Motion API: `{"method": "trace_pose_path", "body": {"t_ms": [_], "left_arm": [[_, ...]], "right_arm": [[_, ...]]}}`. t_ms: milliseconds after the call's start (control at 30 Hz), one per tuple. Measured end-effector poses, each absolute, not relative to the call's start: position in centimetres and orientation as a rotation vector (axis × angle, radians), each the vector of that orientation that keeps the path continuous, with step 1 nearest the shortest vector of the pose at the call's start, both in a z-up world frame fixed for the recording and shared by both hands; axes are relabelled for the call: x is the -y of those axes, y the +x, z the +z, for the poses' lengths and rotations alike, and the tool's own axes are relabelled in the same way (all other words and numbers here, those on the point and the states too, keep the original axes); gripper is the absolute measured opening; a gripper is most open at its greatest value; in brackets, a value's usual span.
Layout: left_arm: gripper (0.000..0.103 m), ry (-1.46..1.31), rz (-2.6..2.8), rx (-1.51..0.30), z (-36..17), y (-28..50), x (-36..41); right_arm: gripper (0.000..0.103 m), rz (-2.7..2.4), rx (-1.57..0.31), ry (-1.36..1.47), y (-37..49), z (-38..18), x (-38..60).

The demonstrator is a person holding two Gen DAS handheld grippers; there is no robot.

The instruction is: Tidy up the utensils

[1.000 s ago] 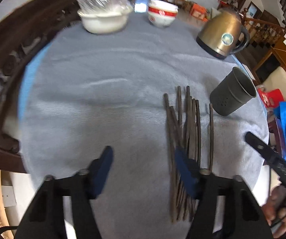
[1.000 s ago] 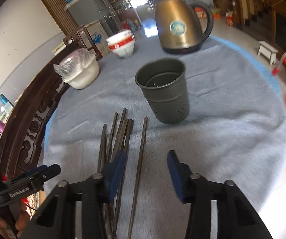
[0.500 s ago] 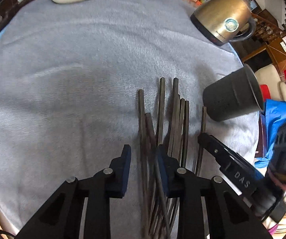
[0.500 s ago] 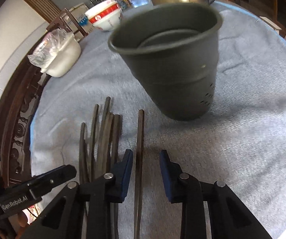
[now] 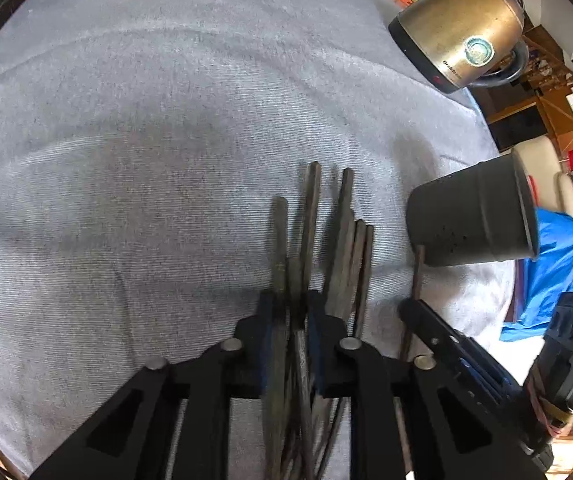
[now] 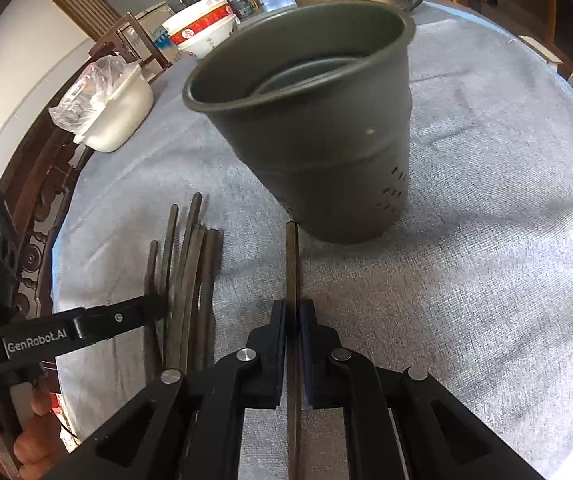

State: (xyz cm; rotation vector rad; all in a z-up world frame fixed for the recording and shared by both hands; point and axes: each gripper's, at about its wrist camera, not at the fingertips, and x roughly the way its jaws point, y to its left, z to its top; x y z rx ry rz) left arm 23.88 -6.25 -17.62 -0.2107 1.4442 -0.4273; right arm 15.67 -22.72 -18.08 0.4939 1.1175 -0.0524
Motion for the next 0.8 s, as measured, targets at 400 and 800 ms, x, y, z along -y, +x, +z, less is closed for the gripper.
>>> {"method": "trace_pose_path", "body": {"t_ms": [400, 800], "left_arm": [[0.013, -0.252, -0.446, -1.387, -16.0, 23.8, 3.3], [0.02, -0.301, -0.468, -1.38, -15.7, 23.8, 0.3]], "right_arm": [[0.006, 0.01, -1.001, 0.488, 13.8, -15.8, 22.3], [0.006, 0.089, -0.896, 0.588, 10.2, -11.9, 23.6]]}}
